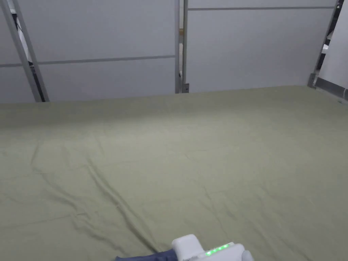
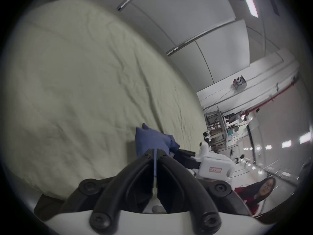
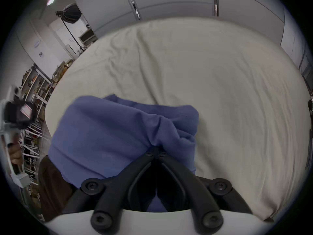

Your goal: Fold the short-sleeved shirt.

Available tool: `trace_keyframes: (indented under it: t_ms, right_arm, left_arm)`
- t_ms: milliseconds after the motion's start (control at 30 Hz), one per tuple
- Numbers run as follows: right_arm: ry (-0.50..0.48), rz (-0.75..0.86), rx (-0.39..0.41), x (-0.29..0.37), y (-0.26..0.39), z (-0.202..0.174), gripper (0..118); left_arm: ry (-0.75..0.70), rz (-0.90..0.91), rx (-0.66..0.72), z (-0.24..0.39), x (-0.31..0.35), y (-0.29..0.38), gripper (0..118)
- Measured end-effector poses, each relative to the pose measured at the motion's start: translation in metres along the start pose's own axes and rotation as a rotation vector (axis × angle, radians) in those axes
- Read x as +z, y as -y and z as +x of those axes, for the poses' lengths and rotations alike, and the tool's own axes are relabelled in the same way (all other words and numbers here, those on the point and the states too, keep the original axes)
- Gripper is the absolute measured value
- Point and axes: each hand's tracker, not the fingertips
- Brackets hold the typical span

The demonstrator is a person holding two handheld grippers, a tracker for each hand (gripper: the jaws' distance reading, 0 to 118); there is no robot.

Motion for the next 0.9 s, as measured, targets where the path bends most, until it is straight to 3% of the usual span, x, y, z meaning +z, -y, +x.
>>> trace_keyframes:
  t_ms: [67, 133, 333, 367, 433, 467, 500, 567, 700, 900]
  right_arm:
    - [-0.023, -0.056, -0.021, -0.003, -0.004, 0.005, 3]
    - [-0.053, -0.067, -0.034, -0.005, -0.007, 0.013, 3]
    - [-0.215, -0.036, -0.218, -0.008, 0.004, 0.044, 3]
    - [-0.244, -0.020, -0.251, -0.008, 0.008, 0.049, 3]
    - [-0.290, 0.006, -0.301, -0.009, 0.016, 0.056, 3]
    - [-0.296, 0.021, -0.317, -0.009, 0.021, 0.059, 3]
    - [-0.321, 0.035, -0.337, -0.010, 0.024, 0.062, 3]
    - [-0.349, 0.060, -0.349, -0.009, 0.030, 0.064, 3]
    - [-0.370, 0.089, -0.350, 0.004, 0.036, 0.062, 3]
    - [-0.347, 0.204, -0.240, 0.042, 0.020, 0.039, 3]
  left_arm:
    - [0.009, -0.055, 0.029, -0.016, -0.017, -0.005, 98]
    - [0.015, -0.114, 0.081, -0.023, -0.041, -0.004, 118]
    - [0.236, -0.230, 0.400, -0.044, -0.113, 0.009, 118]
    - [0.219, -0.253, 0.412, -0.044, -0.124, 0.012, 115]
    - [0.127, -0.212, 0.334, -0.035, -0.136, 0.016, 64]
    - [0.036, -0.198, 0.291, -0.031, -0.139, 0.015, 51]
    - [0.050, -0.173, 0.282, -0.031, -0.138, 0.016, 46]
    - [0.082, -0.204, 0.295, -0.029, -0.133, 0.010, 42]
    - [0.054, -0.208, 0.192, -0.021, -0.120, 0.007, 37]
    - [0.063, -0.137, 0.160, -0.030, -0.069, -0.011, 37]
